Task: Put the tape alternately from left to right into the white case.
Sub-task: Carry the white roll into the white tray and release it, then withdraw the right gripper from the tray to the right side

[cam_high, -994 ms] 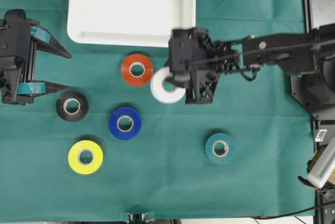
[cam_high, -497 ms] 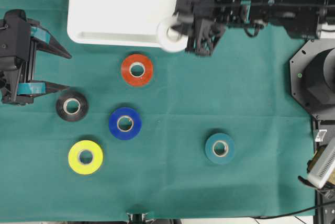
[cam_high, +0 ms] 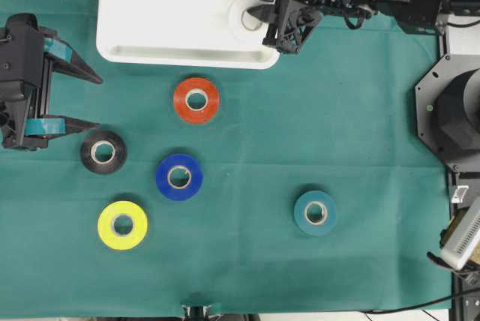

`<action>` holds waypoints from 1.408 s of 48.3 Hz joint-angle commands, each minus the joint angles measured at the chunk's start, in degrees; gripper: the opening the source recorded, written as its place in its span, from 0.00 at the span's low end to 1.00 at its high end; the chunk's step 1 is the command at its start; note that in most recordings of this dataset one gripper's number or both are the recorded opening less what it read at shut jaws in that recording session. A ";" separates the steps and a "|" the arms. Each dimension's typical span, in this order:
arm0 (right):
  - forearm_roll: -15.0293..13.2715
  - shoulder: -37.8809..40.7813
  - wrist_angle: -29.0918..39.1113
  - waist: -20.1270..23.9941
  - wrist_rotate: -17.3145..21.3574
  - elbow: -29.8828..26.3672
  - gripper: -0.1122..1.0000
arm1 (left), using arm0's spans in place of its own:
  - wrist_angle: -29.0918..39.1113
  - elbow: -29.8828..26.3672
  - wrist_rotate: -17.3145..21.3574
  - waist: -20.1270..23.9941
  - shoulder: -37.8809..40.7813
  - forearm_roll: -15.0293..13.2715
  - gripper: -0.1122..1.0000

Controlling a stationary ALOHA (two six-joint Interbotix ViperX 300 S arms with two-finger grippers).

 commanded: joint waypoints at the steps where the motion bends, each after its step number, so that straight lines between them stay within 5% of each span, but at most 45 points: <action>1: -0.18 -0.70 -0.88 -0.18 0.00 -1.49 0.12 | -0.26 -0.53 -0.09 0.18 -0.44 0.00 0.94; 20: -0.18 -0.70 -0.70 -0.18 -0.09 -1.32 0.14 | -0.26 -0.79 -0.09 0.18 -0.26 0.00 0.94; 24: -0.18 -0.70 -0.62 -0.18 0.00 -1.23 0.25 | -0.35 -0.79 -0.09 0.09 -0.26 0.00 0.94; 34: -0.18 -0.70 -0.53 -0.18 0.00 -0.97 0.74 | -0.35 -0.88 -0.09 0.18 -0.26 0.00 0.94; 68: -0.18 -3.69 -0.53 3.43 0.00 1.05 0.72 | -0.26 -0.62 -0.09 0.18 -0.35 0.00 0.94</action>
